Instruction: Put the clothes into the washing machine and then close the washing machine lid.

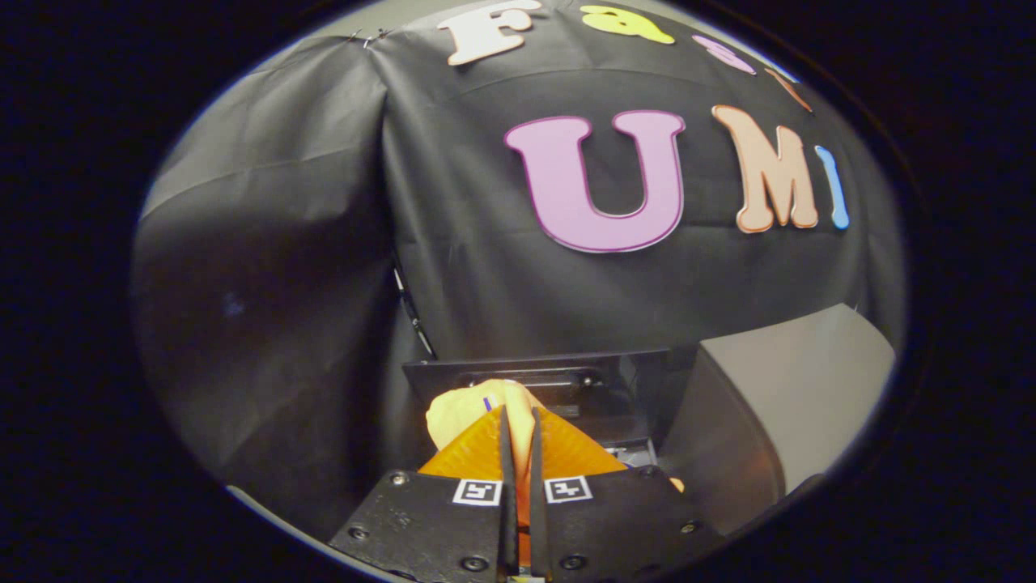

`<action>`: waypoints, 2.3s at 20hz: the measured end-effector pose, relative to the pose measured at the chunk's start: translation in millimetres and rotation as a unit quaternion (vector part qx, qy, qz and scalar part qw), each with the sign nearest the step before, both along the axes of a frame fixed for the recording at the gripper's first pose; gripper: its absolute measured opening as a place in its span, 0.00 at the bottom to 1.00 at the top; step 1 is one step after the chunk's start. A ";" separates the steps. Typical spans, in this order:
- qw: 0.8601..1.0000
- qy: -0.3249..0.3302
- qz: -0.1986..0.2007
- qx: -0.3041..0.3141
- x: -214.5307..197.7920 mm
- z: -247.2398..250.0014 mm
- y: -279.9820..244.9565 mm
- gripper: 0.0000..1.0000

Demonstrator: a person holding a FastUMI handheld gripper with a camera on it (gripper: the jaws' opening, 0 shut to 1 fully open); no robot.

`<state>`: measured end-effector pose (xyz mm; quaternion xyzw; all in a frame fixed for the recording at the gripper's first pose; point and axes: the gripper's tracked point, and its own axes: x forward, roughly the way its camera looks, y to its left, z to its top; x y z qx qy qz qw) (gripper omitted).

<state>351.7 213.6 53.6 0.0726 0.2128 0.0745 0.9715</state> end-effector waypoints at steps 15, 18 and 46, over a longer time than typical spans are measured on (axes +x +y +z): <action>0.999 0.023 0.034 -0.030 7.4 -58.5 36.0 0.51; 0.998 0.024 0.038 -0.039 6.9 -64.6 37.8 0.68; 0.997 -0.022 -0.053 0.048 136.1 -25.8 27.5 0.97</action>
